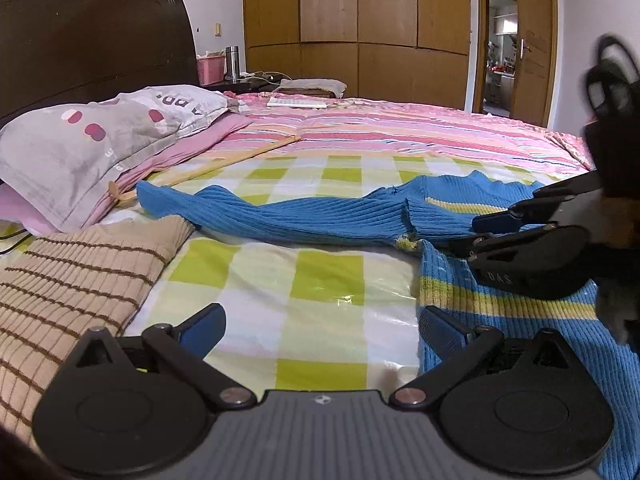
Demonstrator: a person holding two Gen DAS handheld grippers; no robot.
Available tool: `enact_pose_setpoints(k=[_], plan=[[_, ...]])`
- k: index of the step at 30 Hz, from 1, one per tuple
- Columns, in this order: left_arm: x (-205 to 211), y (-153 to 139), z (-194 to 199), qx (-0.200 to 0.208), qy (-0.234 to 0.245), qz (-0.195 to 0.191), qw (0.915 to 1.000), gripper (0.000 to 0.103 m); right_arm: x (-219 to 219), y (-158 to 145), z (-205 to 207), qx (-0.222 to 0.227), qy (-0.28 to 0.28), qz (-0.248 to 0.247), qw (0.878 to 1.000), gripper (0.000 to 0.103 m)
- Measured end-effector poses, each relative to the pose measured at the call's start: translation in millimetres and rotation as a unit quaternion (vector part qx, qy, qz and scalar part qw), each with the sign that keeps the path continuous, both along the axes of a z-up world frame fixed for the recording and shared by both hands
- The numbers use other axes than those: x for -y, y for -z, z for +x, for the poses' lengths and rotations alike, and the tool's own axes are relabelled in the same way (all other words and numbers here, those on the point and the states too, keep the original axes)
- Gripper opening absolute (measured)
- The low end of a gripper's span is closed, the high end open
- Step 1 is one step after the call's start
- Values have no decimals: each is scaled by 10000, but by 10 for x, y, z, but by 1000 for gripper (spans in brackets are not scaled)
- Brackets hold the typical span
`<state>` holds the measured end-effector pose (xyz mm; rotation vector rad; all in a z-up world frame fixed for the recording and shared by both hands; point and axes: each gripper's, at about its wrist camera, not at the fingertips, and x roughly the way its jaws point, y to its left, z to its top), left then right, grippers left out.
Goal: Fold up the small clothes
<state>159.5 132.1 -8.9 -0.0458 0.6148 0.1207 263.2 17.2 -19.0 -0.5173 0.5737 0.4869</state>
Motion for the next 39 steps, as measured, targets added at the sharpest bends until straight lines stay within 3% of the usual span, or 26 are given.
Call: enact_pose_setpoints(k=[1, 5, 7, 9, 11, 12, 15, 18, 24, 28, 34, 39], plan=[[-5, -2, 1, 3, 0, -6, 10000, 103, 6, 24, 29, -24, 57, -18, 10000, 24], [-28, -9, 6, 14, -9, -50, 10000, 103, 132, -70, 207, -406, 343, 423, 9977, 3], [-41, -13, 8, 19, -25, -69, 10000, 103, 269, -191, 270, -723, 563, 1029, 9905, 3], [-53, -17, 8, 28, -51, -98, 9999, 103, 428, -324, 318, -1090, 720, 1824, 9745, 3], [-64, -20, 11, 25, -64, -135, 9999, 103, 509, -397, 321, -1145, 804, 2208, 9652, 4], [-64, -20, 9, 26, -63, -145, 9999, 103, 516, -400, 308, -1083, 751, 2228, 9659, 11], [-48, -28, -4, 49, -36, -114, 9999, 103, 405, -325, 258, -1226, 392, 1701, 9770, 14], [-34, -33, -11, 64, 1, -105, 9999, 103, 401, -277, 179, -1334, 214, 1647, 9770, 19], [-45, -21, -8, 58, 24, -126, 9999, 103, 668, -313, 168, -1204, 443, 1615, 9785, 24], [-7, -38, -19, 179, 156, -35, 9997, 103, 1091, -322, 227, -986, 1021, 1560, 9775, 24], [234, -229, 271, 540, 330, 38, 9980, 103, 1864, -152, 432, -687, 2239, 1399, 9621, 24], [637, -297, 727, 718, 697, 496, 9937, 103, 2340, 4, 498, -549, 2804, 1286, 9497, 20]])
